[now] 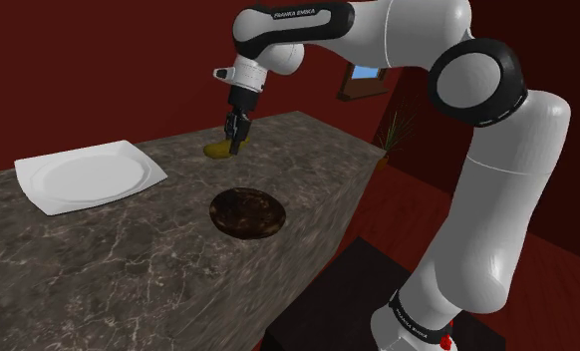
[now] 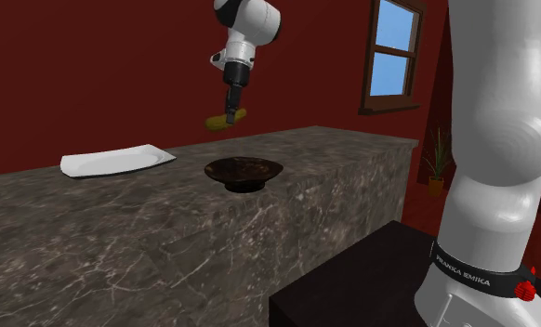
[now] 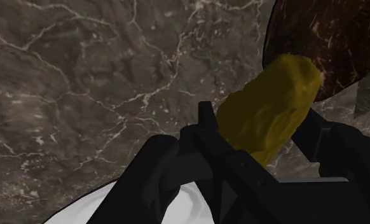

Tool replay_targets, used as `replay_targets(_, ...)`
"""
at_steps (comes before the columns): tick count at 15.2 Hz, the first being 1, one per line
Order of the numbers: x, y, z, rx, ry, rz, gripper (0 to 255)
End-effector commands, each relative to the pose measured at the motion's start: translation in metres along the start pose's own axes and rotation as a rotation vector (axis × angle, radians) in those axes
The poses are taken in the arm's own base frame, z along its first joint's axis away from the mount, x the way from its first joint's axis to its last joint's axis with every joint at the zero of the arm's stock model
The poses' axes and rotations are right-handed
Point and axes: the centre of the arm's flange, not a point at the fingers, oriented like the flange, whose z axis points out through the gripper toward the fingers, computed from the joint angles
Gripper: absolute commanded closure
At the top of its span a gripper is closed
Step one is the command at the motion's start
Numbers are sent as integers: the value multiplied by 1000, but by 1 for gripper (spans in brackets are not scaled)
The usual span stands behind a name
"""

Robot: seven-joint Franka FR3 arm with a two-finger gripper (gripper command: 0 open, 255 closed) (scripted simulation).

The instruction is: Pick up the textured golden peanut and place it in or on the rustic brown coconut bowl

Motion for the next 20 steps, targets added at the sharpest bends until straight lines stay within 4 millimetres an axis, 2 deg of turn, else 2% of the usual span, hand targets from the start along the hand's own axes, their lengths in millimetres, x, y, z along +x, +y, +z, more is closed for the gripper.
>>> replay_targets(1, -5, -25, 5, -1, 0, 1, 255)
replay_targets(11, -22, -155, 39, -1, 0, 1, 255)
replay_targets(20, -33, -142, 83, -1, 0, 1, 255)
